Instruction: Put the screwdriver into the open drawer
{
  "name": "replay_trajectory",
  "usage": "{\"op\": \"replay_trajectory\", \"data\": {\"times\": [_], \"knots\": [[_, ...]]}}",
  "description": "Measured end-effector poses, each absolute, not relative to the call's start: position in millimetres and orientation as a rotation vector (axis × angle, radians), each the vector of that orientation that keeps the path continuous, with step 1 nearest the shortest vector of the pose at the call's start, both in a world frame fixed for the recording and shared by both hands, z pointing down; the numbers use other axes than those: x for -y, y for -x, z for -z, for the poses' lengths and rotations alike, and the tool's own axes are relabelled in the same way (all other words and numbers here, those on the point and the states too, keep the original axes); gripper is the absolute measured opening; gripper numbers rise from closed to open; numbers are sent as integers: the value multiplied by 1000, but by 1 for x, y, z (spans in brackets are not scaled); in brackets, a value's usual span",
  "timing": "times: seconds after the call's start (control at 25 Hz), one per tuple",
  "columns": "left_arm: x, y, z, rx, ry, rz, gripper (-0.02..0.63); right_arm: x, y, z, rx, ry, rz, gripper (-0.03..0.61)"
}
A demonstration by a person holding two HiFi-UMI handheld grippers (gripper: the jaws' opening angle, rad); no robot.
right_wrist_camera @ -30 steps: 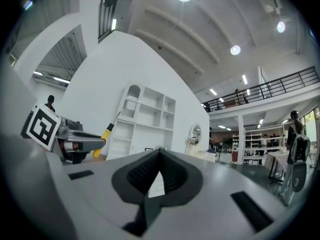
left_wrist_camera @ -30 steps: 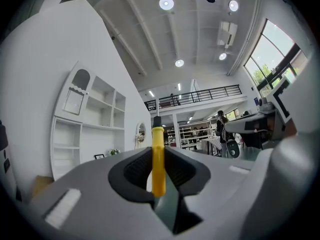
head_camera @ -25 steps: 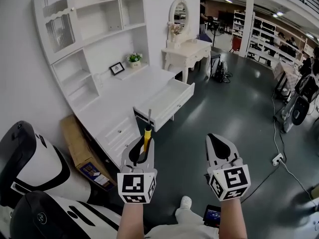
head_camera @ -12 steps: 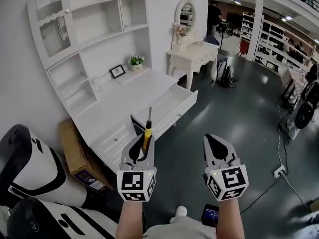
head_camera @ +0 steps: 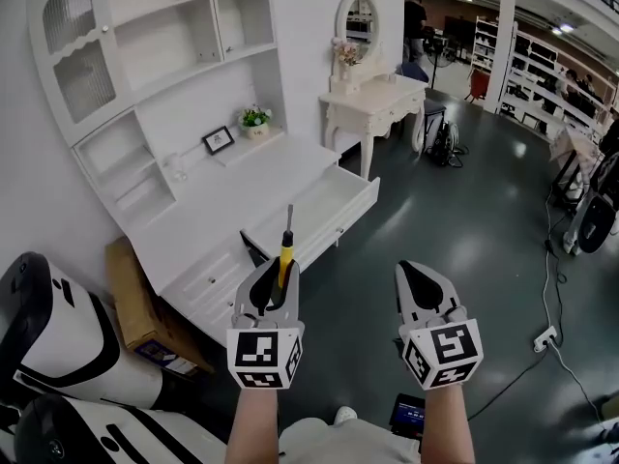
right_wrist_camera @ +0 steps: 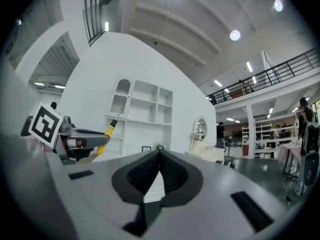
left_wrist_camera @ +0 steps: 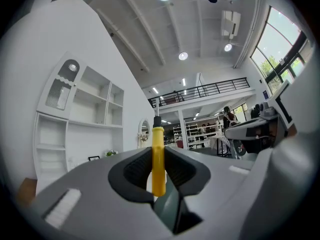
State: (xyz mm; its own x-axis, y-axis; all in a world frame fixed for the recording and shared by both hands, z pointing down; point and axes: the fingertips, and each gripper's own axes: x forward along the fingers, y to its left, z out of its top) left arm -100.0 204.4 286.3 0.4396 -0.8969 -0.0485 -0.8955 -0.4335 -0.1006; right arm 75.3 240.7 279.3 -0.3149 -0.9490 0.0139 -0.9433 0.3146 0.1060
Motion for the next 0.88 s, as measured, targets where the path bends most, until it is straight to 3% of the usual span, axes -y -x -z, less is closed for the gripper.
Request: {"op": "replay_trajectory", "data": {"times": [0.88], "knots": [[-135, 72, -301, -1619, 2589, 38, 81, -182, -113, -300, 2468, -1826, 64, 8]]}}
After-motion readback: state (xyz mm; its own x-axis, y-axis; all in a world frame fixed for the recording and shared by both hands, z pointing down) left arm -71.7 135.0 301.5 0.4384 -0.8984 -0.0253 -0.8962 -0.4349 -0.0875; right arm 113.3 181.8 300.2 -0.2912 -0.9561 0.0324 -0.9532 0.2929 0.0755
